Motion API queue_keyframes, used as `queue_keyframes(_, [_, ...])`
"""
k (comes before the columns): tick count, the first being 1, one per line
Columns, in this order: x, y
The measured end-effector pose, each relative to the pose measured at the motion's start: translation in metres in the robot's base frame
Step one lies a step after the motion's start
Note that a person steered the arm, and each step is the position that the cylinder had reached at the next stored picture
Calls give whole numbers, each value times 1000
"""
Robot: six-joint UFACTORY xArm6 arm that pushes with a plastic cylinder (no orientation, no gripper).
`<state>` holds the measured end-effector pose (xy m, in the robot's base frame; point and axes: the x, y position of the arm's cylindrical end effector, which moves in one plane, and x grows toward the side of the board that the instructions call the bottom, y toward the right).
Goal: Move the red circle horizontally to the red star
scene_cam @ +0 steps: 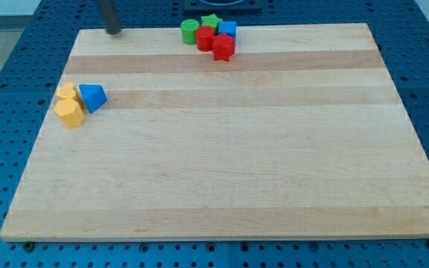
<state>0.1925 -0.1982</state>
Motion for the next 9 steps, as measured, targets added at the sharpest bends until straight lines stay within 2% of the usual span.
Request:
queue_keyframes(2, [2,102])
queue_keyframes(3, [43,184])
queue_keyframes(4, [76,170])
queue_keyframes(6, [66,13])
queue_keyframes(7, [4,16])
queue_keyframes(8, [-1,25])
queue_keyframes(9, [-1,85])
